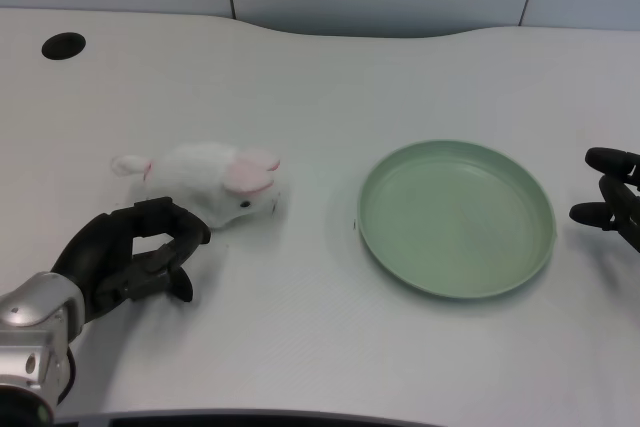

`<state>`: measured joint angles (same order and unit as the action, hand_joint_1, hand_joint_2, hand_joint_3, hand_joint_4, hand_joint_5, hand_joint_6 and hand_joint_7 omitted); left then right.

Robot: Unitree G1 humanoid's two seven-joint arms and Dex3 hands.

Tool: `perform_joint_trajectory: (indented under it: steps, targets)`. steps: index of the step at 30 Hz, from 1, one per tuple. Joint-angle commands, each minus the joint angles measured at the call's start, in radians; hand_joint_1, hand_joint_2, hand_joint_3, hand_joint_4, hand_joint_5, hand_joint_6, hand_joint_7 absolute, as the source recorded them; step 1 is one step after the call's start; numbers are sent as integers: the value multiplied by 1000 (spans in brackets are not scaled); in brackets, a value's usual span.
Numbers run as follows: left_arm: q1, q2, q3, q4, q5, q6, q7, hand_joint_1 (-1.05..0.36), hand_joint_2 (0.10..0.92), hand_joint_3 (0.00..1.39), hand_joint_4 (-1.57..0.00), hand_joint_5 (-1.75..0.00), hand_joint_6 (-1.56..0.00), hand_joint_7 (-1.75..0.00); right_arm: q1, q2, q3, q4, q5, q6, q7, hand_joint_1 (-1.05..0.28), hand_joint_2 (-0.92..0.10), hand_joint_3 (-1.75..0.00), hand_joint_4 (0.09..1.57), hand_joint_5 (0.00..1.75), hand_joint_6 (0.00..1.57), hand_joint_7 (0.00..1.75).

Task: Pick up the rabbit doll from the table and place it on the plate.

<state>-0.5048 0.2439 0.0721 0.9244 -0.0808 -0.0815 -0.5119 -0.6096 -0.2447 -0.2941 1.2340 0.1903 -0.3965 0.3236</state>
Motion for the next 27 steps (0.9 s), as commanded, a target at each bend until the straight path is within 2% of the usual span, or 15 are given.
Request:
perform_joint_trajectory:
  steps: [1,2,4,6,11,18,20,26,27]
  targets:
    - [15,13,-4,1,8,-1,-1,-476,921,504,-553,-1724,-479,-1471,-3,-20,-6,6,-7,-16,-4,-404,-921,-270,723,846,846,261]
    - [16,13,-5,1,9,-4,-2,-477,921,506,-554,-1725,-477,-1473,-3,-20,-6,6,-8,-16,-6,-405,-921,-270,722,845,847,258]
    - [14,12,-3,5,7,-3,-2,-476,921,508,-553,-1726,-476,-1476,-6,-18,-16,8,3,-6,2,-399,-921,-267,728,847,855,256]
    - [13,12,-2,8,6,-4,-3,-476,921,508,-554,-1728,-476,-1481,-7,-17,-20,8,5,-5,6,-395,-921,-265,732,848,859,251]
    - [13,13,-4,13,8,-12,-2,-482,921,506,-541,-1737,-467,-1484,-5,-18,-19,8,-5,-12,3,-408,-921,-260,737,849,870,239]
    - [7,12,-1,23,5,-19,-9,-480,921,508,-546,-1745,-481,-1488,-8,-17,-18,9,-7,-8,-3,-397,-921,-266,739,847,877,221]
    - [9,11,-1,15,6,-22,-2,-479,921,511,-544,-1742,-478,-1488,-7,-16,-19,8,-5,-11,2,-395,-921,-266,741,848,880,218]
    - [31,3,-2,-38,14,-66,35,-481,921,480,-575,-1712,-500,-1475,-6,-14,-17,6,-8,-14,-1,-392,-921,-270,737,849,878,203]
    - [43,1,0,-63,16,-121,44,-490,921,482,-577,-1710,-503,-1473,-7,-14,-17,6,-8,-12,-3,-392,-921,-270,737,849,879,202]
